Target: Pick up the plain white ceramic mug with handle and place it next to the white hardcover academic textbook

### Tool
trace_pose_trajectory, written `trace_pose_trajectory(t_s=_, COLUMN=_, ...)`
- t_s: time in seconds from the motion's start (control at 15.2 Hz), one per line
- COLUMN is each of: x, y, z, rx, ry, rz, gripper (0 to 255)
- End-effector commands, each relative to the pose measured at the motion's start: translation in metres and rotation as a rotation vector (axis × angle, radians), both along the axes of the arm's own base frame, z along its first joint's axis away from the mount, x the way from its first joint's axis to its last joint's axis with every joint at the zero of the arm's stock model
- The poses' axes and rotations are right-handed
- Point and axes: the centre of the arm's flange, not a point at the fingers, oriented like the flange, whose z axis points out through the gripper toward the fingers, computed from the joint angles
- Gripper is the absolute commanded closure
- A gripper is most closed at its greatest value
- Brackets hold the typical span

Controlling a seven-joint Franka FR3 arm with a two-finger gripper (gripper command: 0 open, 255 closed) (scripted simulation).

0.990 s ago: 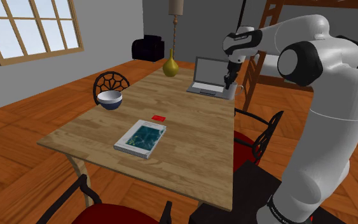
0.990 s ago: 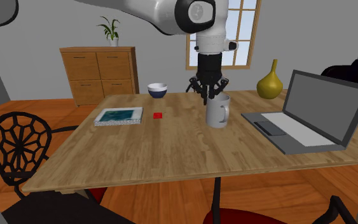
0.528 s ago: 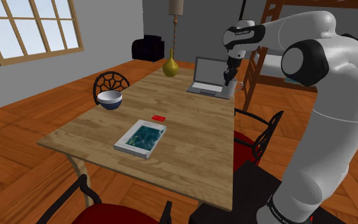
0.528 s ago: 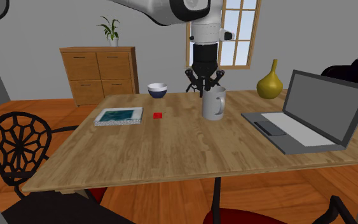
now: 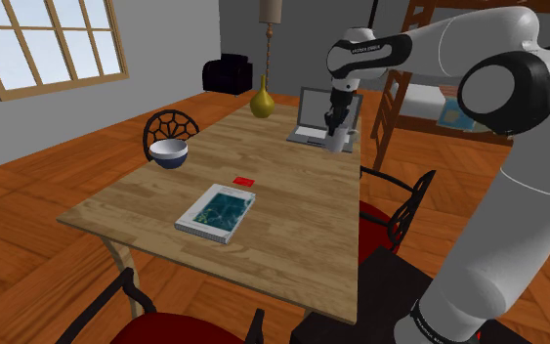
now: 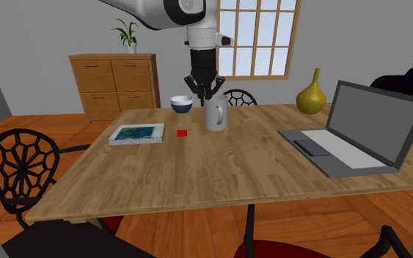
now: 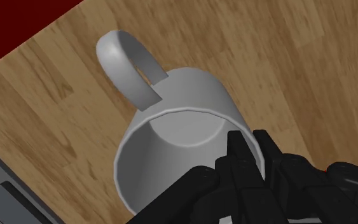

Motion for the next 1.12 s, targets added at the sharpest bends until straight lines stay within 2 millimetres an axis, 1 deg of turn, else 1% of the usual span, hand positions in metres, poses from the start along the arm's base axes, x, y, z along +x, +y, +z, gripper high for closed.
trace_pose_trajectory(t_s=0.0, x=-0.002, y=0.024, z=-0.001, rx=0.0, ry=0.0, rz=-0.001, gripper=255)
trace_pose_trajectory(t_s=0.99, x=0.008, y=0.222, z=0.0, rx=0.0, ry=0.0, rz=-0.001, gripper=255)
trace_pose_trajectory(t_s=1.06, x=0.009, y=0.238, z=0.0, rx=0.0, ry=0.0, rz=-0.001, gripper=255)
